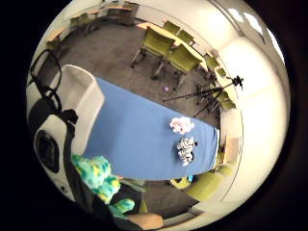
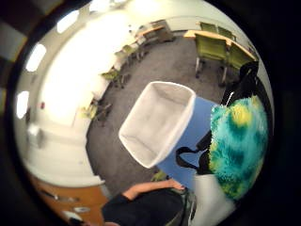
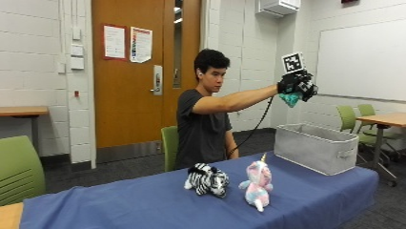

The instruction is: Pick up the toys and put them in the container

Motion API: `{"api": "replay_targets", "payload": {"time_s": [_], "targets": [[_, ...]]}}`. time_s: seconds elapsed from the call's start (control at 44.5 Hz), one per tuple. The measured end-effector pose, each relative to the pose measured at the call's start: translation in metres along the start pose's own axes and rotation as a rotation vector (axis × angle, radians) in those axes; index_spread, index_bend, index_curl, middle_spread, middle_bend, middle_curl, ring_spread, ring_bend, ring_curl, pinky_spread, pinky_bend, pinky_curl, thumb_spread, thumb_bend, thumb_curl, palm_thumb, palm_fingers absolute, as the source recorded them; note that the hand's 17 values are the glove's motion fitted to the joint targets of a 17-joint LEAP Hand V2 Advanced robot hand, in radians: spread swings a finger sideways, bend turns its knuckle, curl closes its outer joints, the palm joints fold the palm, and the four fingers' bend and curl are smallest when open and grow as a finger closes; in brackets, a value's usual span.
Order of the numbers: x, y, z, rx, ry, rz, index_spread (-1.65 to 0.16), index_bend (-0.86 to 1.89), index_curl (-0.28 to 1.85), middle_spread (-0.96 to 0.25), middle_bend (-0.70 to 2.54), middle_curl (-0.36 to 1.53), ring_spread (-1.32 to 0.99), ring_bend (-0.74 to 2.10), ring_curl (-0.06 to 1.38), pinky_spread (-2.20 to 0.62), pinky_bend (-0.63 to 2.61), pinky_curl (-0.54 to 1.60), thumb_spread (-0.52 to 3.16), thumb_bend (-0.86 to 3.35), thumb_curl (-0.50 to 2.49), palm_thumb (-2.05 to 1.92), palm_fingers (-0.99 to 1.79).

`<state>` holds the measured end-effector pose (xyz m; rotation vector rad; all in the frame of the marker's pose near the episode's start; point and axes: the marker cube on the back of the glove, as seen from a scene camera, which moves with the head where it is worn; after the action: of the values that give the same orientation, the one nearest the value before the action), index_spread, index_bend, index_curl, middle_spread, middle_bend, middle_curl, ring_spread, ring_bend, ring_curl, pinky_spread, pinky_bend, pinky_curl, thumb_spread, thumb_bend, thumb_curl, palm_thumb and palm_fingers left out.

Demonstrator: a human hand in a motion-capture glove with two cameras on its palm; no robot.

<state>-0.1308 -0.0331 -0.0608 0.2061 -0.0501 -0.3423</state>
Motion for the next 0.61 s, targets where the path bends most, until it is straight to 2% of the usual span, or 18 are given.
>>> {"api": "replay_targets", "payload": {"time_s": [0.067, 0.112, 0.18, 0.27, 0.337, 0.45, 0.494, 0.517, 0.539, 0.562, 0.584, 0.607], "targets": [[-0.035, -0.023, 0.004, -0.001, -0.027, 0.025, -0.37, 0.35, 0.72, -0.37, 0.85, 0.64, -0.44, 1.05, 0.51, -0.47, 0.72, 0.38, 0.72, 0.18, 0.74, 0.63, 1.16], [-0.047, -0.035, 0.012, -0.001, 0.011, -0.047, -0.37, 0.35, 0.73, -0.37, 0.85, 0.64, -0.44, 1.06, 0.51, -0.47, 0.73, 0.38, 0.71, 0.18, 0.75, 0.62, 1.16], [-0.023, -0.044, 0.028, -0.001, 0.035, -0.212, -0.37, 0.34, 0.75, -0.37, 0.85, 0.65, -0.44, 1.06, 0.51, -0.47, 0.74, 0.38, 0.71, 0.17, 0.78, 0.62, 1.15], [-0.014, -0.052, 0.045, -0.019, -0.023, -0.257, -0.37, 0.33, 0.78, -0.37, 0.85, 0.65, -0.44, 1.07, 0.51, -0.47, 0.74, 0.38, 0.7, 0.17, 0.81, 0.62, 1.14], [-0.025, -0.056, 0.057, -0.036, -0.027, -0.225, -0.38, 0.33, 0.8, -0.37, 0.86, 0.66, -0.44, 1.07, 0.51, -0.47, 0.75, 0.38, 0.7, 0.17, 0.83, 0.62, 1.14], [-0.051, -0.062, 0.069, -0.158, -0.142, -0.009, -0.38, 0.3, 0.83, -0.37, 0.85, 0.66, -0.44, 1.08, 0.51, -0.46, 0.75, 0.38, 0.69, 0.16, 0.87, 0.61, 1.12], [-0.049, -0.06, 0.074, -0.186, -0.143, -0.023, -0.37, 0.1, 0.78, -0.38, 0.74, 0.63, -0.44, 1.08, 0.51, -0.44, 0.87, 0.41, 0.78, 0.09, 0.82, 0.51, 0.86], [-0.044, -0.057, 0.076, -0.188, -0.119, -0.059, -0.35, 0.03, 0.76, -0.34, 0.62, 0.6, -0.44, 1.05, 0.51, -0.41, 0.88, 0.42, 0.88, 0.01, 0.75, 0.38, 0.5], [-0.038, -0.054, 0.078, -0.187, -0.089, -0.094, -0.32, 0.09, 0.79, -0.29, 0.52, 0.59, -0.4, 0.94, 0.51, -0.38, 0.89, 0.46, 0.9, -0.06, 0.71, 0.29, 0.09], [-0.032, -0.052, 0.079, -0.185, -0.065, -0.119, -0.31, 0.11, 0.82, -0.29, 0.56, 0.62, -0.4, 1.04, 0.57, -0.38, 0.96, 0.51, 0.94, -0.03, 0.7, 0.31, 0.21], [-0.027, -0.05, 0.079, -0.181, -0.055, -0.132, -0.3, 0.11, 0.79, -0.25, 0.5, 0.58, -0.36, 0.88, 0.51, -0.35, 0.91, 0.47, 0.94, -0.09, 0.67, 0.2, -0.03], [-0.025, -0.048, 0.077, -0.177, -0.062, -0.136, -0.29, 0.11, 0.77, -0.22, 0.49, 0.57, -0.34, 0.84, 0.5, -0.33, 0.92, 0.47, 0.95, -0.12, 0.64, 0.14, -0.09]]}}
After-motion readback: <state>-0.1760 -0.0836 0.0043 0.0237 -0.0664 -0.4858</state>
